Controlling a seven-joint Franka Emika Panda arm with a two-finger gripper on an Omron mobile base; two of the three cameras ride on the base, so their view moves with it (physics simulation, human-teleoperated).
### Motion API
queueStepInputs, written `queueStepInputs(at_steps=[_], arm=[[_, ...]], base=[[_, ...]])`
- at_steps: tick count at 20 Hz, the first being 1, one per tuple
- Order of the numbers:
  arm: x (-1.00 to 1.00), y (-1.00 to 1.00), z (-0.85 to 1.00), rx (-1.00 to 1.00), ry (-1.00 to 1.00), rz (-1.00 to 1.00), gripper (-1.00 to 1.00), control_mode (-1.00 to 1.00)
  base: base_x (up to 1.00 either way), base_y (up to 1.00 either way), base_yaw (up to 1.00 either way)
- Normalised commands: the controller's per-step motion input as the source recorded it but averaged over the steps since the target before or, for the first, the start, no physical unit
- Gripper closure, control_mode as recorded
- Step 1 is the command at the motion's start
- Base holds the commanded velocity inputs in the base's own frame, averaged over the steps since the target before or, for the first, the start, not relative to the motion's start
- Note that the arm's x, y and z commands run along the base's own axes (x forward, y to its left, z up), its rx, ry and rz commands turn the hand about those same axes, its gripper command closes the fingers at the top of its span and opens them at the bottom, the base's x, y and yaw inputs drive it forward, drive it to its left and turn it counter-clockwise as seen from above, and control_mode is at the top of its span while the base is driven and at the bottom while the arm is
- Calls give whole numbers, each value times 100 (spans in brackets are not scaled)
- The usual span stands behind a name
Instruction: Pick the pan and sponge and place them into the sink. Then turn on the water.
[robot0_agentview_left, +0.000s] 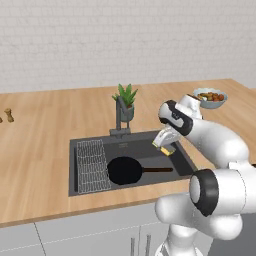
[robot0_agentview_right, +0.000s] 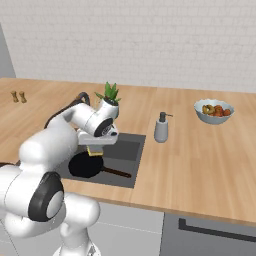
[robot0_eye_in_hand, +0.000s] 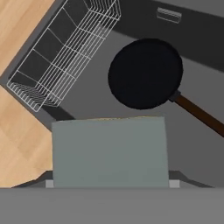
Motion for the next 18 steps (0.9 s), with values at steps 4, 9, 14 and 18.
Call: queueStepInputs(at_steps=[4,9,14,18], arm=[[31,-43,-46,0,-5,9,100,-100],[49,-15,-56,0,-3,9,100,-100],[51,0,-48,0,-4,5,100,-100],[33,7,-38,0,-5,3,100,-100]], base=[[0,0,0],[0,0,0],[0,0,0],[0,0,0]])
